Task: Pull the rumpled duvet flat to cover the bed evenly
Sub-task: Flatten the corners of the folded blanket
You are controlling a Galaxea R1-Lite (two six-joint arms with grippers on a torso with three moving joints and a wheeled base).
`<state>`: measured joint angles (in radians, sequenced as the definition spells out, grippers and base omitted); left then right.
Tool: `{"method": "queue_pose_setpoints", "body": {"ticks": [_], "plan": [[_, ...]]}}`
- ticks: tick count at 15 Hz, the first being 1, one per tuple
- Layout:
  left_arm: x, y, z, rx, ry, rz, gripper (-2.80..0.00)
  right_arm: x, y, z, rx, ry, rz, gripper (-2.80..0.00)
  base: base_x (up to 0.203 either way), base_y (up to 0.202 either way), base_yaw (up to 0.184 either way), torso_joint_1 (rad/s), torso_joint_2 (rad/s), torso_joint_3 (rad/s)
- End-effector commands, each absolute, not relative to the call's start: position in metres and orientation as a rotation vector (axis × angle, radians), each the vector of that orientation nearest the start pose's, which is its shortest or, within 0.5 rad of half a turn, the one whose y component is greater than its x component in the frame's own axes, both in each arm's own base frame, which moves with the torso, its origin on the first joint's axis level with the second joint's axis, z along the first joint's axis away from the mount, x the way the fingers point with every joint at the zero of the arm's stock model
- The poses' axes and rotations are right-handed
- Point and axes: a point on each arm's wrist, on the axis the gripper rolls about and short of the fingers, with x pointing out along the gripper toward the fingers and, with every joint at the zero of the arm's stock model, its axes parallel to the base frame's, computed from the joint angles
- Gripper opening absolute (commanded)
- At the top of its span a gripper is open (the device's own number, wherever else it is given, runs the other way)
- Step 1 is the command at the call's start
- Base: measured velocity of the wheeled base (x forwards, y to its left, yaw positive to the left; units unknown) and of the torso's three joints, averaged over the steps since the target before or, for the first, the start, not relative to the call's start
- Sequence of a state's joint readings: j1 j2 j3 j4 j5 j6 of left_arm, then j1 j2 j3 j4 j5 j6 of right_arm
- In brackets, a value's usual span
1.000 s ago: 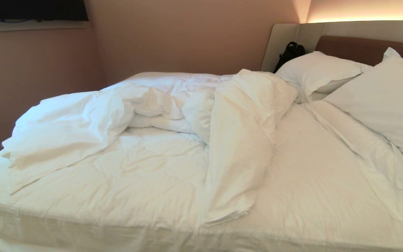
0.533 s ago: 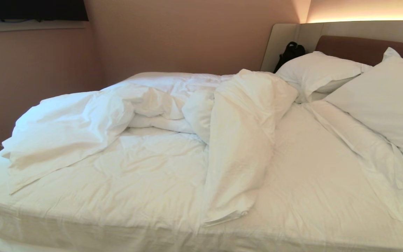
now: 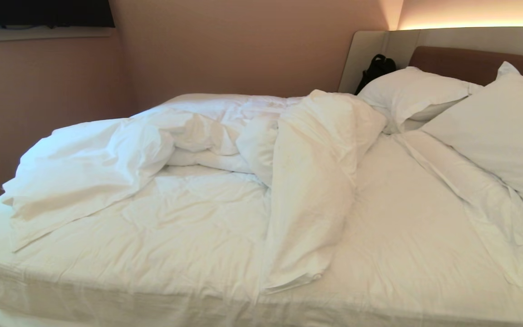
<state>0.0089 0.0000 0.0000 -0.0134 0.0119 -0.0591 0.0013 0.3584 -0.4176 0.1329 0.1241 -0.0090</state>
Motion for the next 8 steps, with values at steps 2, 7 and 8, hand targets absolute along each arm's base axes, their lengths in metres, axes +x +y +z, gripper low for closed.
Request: {"method": "queue_pose_setpoints", "body": {"ticks": [2,7,8], "plan": [[-0.023,0.0,0.077,-0.06,-0.013,0.021,-2.8,0.066,0.005,0.202,0.011,0.23,0.189,-2.8,0.0,0.0,0.0,0.0,0.0,0.0],[-0.023,0.0,0.077,-0.06,-0.013,0.021,-2.8,0.178,0.022,0.196,0.044,0.448,0.275,-2.8,0.0,0.0,0.0,0.0,0.0,0.0],[-0.023,0.0,0.077,-0.06,-0.013,0.021,-2.8,0.201,0.03,0.191,0.046,0.487,0.294,-2.8,0.0,0.0,0.0,0.0,0.0,0.0]]}}
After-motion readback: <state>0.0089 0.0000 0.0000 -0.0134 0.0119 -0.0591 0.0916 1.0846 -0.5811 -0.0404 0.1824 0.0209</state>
